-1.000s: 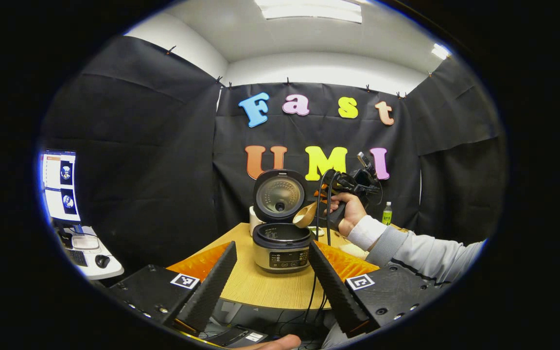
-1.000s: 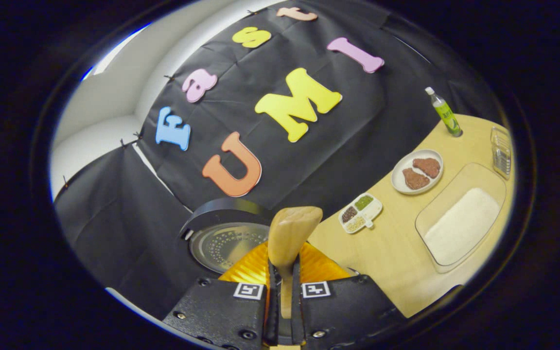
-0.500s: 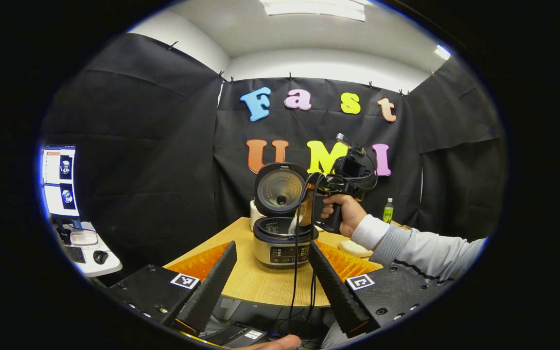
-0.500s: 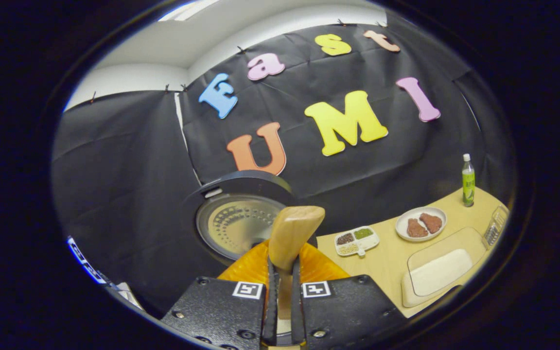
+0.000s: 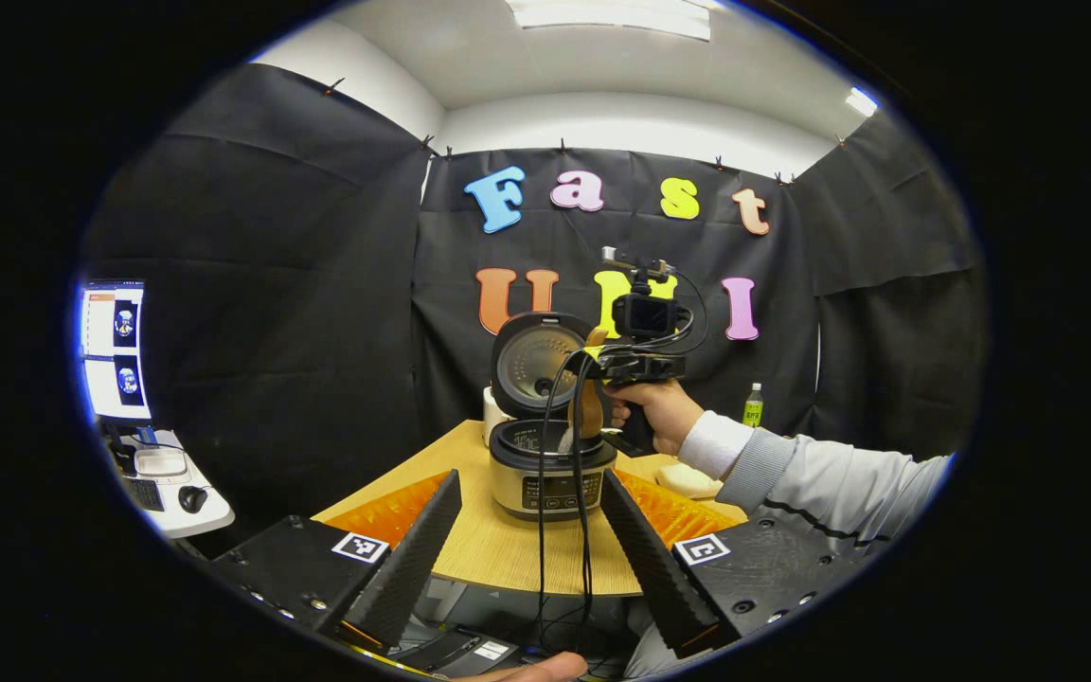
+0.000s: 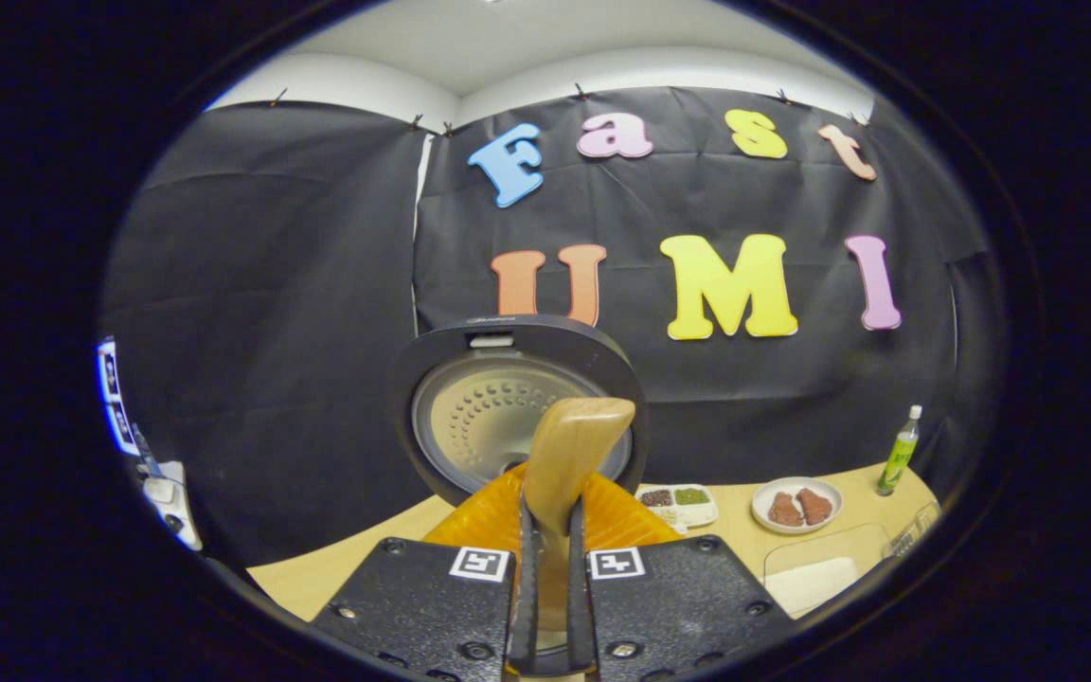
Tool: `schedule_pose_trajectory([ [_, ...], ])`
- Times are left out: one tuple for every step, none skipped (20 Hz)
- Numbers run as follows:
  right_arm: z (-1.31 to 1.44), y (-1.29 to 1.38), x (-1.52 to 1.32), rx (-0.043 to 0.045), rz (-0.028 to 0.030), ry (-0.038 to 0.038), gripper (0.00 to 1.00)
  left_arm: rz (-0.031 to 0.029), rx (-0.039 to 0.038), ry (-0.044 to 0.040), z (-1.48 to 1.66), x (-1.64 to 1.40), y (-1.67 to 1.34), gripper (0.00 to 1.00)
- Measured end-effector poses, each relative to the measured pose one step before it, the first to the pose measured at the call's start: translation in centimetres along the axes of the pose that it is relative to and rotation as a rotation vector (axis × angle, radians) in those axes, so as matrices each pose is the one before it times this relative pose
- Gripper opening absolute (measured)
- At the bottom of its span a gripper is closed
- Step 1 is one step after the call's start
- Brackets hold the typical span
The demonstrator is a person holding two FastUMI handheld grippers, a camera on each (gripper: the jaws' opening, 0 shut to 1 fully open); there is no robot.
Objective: Close the left gripper, press the button to open the rice cooker; take a wooden spoon from the chopstick holder with the right hand, scoop a spoonful of rice and pour it into the rice cooker, then put the wooden spoon back into the chopstick holder.
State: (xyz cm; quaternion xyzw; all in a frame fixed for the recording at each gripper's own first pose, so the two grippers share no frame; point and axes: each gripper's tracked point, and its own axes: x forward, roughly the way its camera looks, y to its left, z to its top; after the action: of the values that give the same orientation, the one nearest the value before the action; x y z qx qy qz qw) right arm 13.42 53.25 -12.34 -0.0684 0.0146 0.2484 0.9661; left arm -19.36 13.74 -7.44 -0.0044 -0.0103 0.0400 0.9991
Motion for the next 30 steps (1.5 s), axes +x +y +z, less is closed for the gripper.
schedule_pose_trajectory([
  [-0.053, -0.081, 0.123, -0.03445, -0.01471, -0.00681, 0.17, 0.00037, 0.00520, 0.00217, -0.156, 0.084, 0.089, 0.95],
  [-0.029, -0.086, 0.066, -0.02601, -0.00848, -0.00483, 0.17, 0.00107, 0.00342, 0.00006, 0.002, 0.009, 0.004, 0.95],
  [-0.266, 0.014, 0.039, -0.02122, -0.00628, -0.00325, 0.17, -0.00107, 0.00089, 0.00010, -0.060, 0.087, 0.001, 0.95],
  [-0.054, -0.116, 0.046, -0.01590, -0.00616, 0.00202, 0.18, -0.00222, 0.00027, 0.00167, -0.065, 0.019, -0.035, 0.94],
  [-0.085, -0.191, 0.076, -0.01100, -0.00120, -0.00020, 0.18, -0.00111, 0.00068, -0.00051, 0.044, 0.091, 0.059, 0.94],
  [-0.052, -0.314, -0.061, -0.00447, -0.00176, 0.00060, 0.18, -0.00065, 0.00037, 0.00134, -0.023, 0.033, 0.007, 0.95],
  [0.031, -0.005, -0.033, -0.00513, 0.00048, -0.00132, 0.18, 0.00057, -0.00004, 0.00375, -0.073, 0.062, 0.028, 0.95],
  [0.152, -0.241, -0.129, -0.00720, -0.00043, -0.00243, 0.17, 0.00140, 0.00014, 0.00523, -0.104, -0.001, 0.040, 0.94],
  [0.285, -0.280, 0.079, -0.01388, 0.00441, -0.00537, 0.18, 0.00370, 0.00128, 0.00563, -0.101, 0.063, 0.097, 0.94],
  [0.358, -0.383, -0.026, -0.00878, -0.00057, -0.00819, 0.18, 0.00490, 0.00291, 0.00421, -0.115, 0.056, 0.115, 0.94],
  [0.220, -0.540, -0.056, -0.00766, -0.00022, -0.00598, 0.18, 0.00503, 0.00384, 0.00477, -0.098, 0.052, 0.039, 0.95],
  [0.214, -0.517, -0.103, -0.00664, 0.00130, -0.00511, 0.17, 0.00288, 0.00334, 0.00355, -0.001, 0.054, 0.006, 0.95],
  [0.203, -0.246, -0.061, -0.00992, 0.00560, -0.00646, 0.18, 0.00160, 0.00143, 0.00163, 0.085, -0.022, -0.031, 0.95],
  [0.263, -0.454, -0.044, -0.01208, -0.00007, -0.00326, 0.17, 0.00028, -0.00049, 0.00202, -0.002, -0.018, 0.020, 0.95],
  [-0.108, -0.803, 0.114, -0.00328, -0.00683, -0.00008, 0.17, -0.00163, -0.00045, 0.00010, 0.104, -0.009, -0.063, 0.95],
  [0.000, -1.013, -0.086, 0.00120, -0.01327, -0.00080, 0.18, -0.00304, 0.00014, 0.00118, 0.107, -0.062, 0.002, 0.95],
  [0.170, -0.979, -0.047, 0.00687, -0.01279, -0.00142, 0.18, -0.00198, 0.00040, 0.00082, 0.002, -0.012, -0.007, 0.95],
  [0.146, -0.862, -0.208, 0.01201, -0.01252, 0.00220, 0.18, -0.00215, 0.00100, 0.00080, -0.048, 0.034, 0.001, 0.95],
  [-0.070, -1.037, -0.033, 0.01291, -0.01308, 0.00682, 0.18, -0.00204, 0.00141, 0.00057, 0.030, 0.002, -0.028, 0.95],
  [-0.138, -1.135, -0.038, 0.01452, -0.00883, 0.00933, 0.18, -0.00113, 0.00127, 0.00137, 0.086, -0.050, 0.043, 0.95],
  [0.006, -0.931, 0.032, 0.00531, -0.00382, 0.00410, 0.19, 0.00094, 0.00045, -0.00157, -0.014, 0.041, 0.024, 0.95],
  [0.154, -1.191, -0.124, 0.00689, -0.01369, 0.00064, 0.19, -0.00085, 0.00020, -0.00214, 0.062, 0.020, -0.016, 0.95],
  [-0.118, -1.158, -0.047, 0.01397, -0.00379, 0.00189, 0.19, -0.00350, 0.00082, -0.00203, 0.052, 0.028, -0.055, 0.95],
  [0.062, -1.084, -0.136, 0.00983, -0.00545, 0.00312, 0.19, -0.00676, 0.00272, 0.00007, 0.101, -0.084, -0.085, 0.95],
  [0.150, -1.336, -0.178, 0.00538, -0.00987, 0.00029, 0.19, -0.00582, 0.00325, 0.00253, -0.036, -0.010, 0.007, 0.94],
  [0.230, -1.205, -0.080, 0.00785, -0.00952, -0.00187, 0.19, 0.00028, 0.00013, 0.00182, -0.005, -0.008, 0.000, 0.95],
  [-0.160, -1.198, -0.116, 0.00282, -0.01191, 0.00174, 0.20, 0.00390, -0.00200, 0.00266, -0.029, 0.084, 0.021, 0.95],
  [-0.002, -1.265, -0.205, 0.00307, -0.01308, 0.00132, 0.20, 0.00240, -0.00203, 0.00101, 0.030, 0.030, -0.024, 0.95],
  [-0.102, -1.184, -0.041, 0.00417, -0.01352, 0.00097, 0.20, 0.00007, -0.00292, -0.00110, 0.052, 0.082, -0.047, 0.95],
  [-0.107, -1.169, -0.097, 0.00140, -0.01030, 0.00379, 0.20, -0.00282, -0.00257, 0.00203, -0.035, -0.025, -0.011, 0.94],
])
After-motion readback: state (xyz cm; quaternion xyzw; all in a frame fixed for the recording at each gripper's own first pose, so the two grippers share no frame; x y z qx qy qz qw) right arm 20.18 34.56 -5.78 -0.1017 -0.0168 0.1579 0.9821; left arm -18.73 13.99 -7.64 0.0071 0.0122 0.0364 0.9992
